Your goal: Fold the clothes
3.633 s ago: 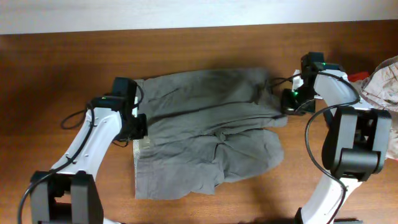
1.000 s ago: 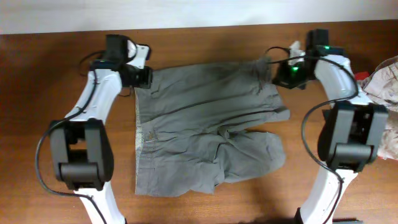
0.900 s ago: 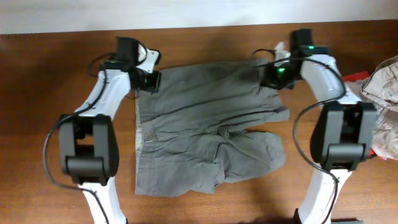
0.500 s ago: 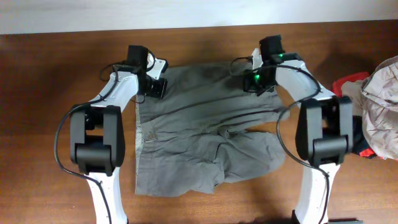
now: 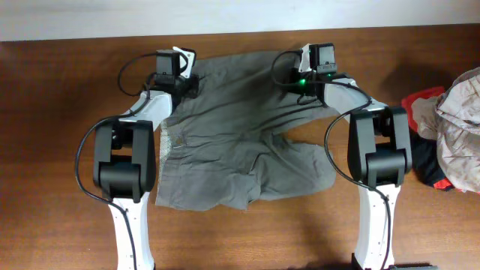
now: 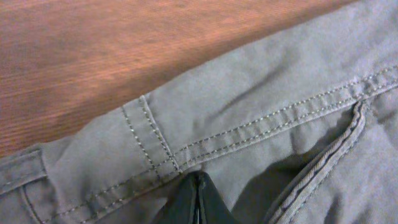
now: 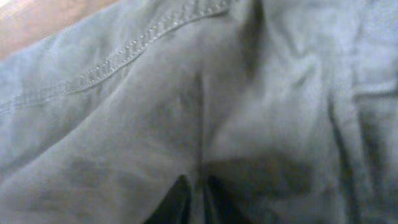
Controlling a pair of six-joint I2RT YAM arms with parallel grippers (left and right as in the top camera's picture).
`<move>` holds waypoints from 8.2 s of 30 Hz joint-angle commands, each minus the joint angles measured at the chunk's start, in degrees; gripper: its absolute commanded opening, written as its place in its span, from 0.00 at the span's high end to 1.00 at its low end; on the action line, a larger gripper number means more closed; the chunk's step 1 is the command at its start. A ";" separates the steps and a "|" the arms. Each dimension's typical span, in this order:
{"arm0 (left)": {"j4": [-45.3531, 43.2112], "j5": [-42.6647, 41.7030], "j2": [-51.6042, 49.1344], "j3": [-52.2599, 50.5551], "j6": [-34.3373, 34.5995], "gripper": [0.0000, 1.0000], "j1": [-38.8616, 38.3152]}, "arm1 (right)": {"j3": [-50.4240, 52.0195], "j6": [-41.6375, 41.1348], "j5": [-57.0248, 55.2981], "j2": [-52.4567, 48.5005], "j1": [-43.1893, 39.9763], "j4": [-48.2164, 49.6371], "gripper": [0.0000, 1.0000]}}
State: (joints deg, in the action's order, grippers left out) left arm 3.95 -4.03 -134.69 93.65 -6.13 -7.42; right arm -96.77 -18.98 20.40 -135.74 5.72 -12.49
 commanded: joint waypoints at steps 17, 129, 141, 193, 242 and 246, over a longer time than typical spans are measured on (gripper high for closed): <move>63.25 -3.80 5.46 32.81 1.36 0.73 1.25 | -10.82 22.32 9.97 20.55 -9.84 -51.52 0.45; 13.20 2.36 37.51 -48.61 10.67 0.69 -6.67 | 55.87 3.69 7.23 51.69 -4.24 -22.47 0.82; 13.20 2.40 37.51 -48.61 10.67 0.69 -6.67 | 24.52 3.74 -12.17 51.69 -4.22 -59.69 0.87; 13.25 2.82 37.51 -48.59 10.86 0.69 -6.69 | 54.01 9.51 12.17 50.29 -1.60 -26.47 0.50; 12.79 2.80 37.51 -48.59 10.88 0.69 -6.69 | 48.02 4.94 -8.39 47.52 -7.98 -52.85 0.04; 12.76 2.80 37.51 -48.59 10.88 0.69 -6.69 | 52.98 2.64 -5.40 47.52 -8.00 -48.94 0.05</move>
State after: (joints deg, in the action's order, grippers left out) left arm 16.34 -3.57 -95.79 45.71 4.19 -14.72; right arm -46.50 -14.00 11.73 -88.25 -2.17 -62.57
